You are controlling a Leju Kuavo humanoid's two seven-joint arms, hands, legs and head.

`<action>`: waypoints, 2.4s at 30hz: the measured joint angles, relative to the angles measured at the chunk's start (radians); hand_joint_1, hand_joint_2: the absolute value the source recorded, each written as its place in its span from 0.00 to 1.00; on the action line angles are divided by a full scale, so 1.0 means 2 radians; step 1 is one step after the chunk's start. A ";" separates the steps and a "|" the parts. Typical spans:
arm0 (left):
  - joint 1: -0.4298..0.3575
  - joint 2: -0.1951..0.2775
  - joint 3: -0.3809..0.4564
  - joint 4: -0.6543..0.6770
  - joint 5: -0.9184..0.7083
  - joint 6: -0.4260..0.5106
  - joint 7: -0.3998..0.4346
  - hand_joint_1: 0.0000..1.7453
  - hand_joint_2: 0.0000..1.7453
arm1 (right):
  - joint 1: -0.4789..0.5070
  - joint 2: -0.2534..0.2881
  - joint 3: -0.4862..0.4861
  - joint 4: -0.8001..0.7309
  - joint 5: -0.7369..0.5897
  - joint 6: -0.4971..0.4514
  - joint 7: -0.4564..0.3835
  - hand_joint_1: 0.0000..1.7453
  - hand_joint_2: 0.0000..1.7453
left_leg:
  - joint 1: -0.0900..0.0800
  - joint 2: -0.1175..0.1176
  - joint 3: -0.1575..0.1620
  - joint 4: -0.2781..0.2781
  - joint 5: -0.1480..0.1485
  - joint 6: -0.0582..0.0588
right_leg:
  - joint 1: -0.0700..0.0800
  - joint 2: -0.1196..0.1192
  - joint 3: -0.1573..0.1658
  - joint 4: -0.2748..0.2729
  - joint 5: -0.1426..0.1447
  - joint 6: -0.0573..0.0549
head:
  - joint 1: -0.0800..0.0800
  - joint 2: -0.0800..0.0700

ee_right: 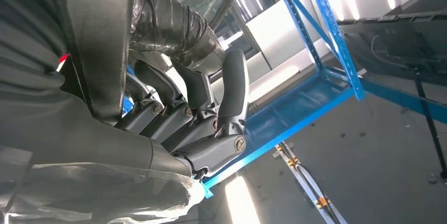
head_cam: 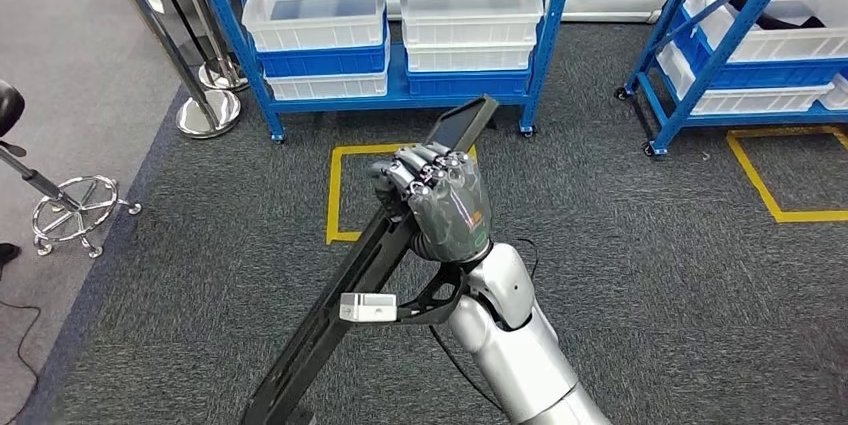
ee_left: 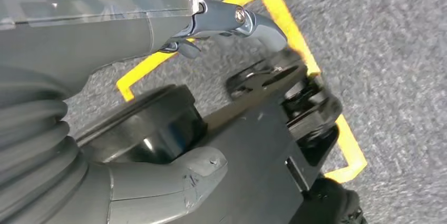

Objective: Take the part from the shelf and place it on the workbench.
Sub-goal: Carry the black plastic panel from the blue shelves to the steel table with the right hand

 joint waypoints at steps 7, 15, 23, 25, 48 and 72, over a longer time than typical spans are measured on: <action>-0.003 0.000 0.000 0.000 0.000 0.000 0.000 0.00 1.00 | 0.000 0.001 0.000 0.002 0.001 0.000 -0.008 1.00 1.00 | -0.004 -0.001 0.110 -0.085 0.010 0.010 | 0.003 0.000 -0.045 0.011 0.033 0.008 | 0.000 0.000; -0.008 -0.002 0.000 0.000 -0.002 0.000 -0.002 0.00 1.00 | 0.001 0.000 0.000 -0.006 -0.027 0.000 -0.026 1.00 1.00 | -0.003 0.003 0.091 -0.115 0.043 0.037 | -0.001 0.002 -0.079 0.104 -0.043 0.029 | 0.000 0.000; -0.008 -0.003 0.000 0.000 -0.002 0.000 -0.008 0.00 1.00 | -0.005 -0.009 0.007 -0.006 -0.012 0.000 -0.009 1.00 1.00 | -0.006 0.003 0.043 -0.099 0.073 0.022 | -0.002 0.002 0.037 0.013 -0.036 0.024 | 0.000 0.000; -0.008 -0.003 0.000 0.000 -0.002 0.000 -0.011 0.00 1.00 | -0.005 -0.011 0.007 -0.008 0.009 0.000 -0.006 1.00 1.00 | -0.005 0.003 0.041 -0.098 0.078 0.015 | -0.001 0.002 0.037 0.004 -0.036 0.016 | 0.000 0.000; -0.008 -0.004 0.000 0.000 -0.007 0.003 -0.013 0.00 1.00 | -0.005 -0.023 0.007 -0.012 0.046 0.000 0.001 1.00 1.00 | -0.002 -0.016 0.071 -0.108 0.053 0.034 | -0.004 0.002 -0.061 0.138 -0.065 0.029 | 0.001 0.000; -0.009 -0.003 0.000 0.000 -0.006 0.005 -0.014 0.00 1.00 | -0.012 -0.025 0.013 -0.013 0.017 0.000 0.006 1.00 1.00 | -0.006 0.017 0.066 -0.098 0.049 0.026 | 0.001 -0.049 0.005 0.015 -0.017 0.023 | 0.000 0.000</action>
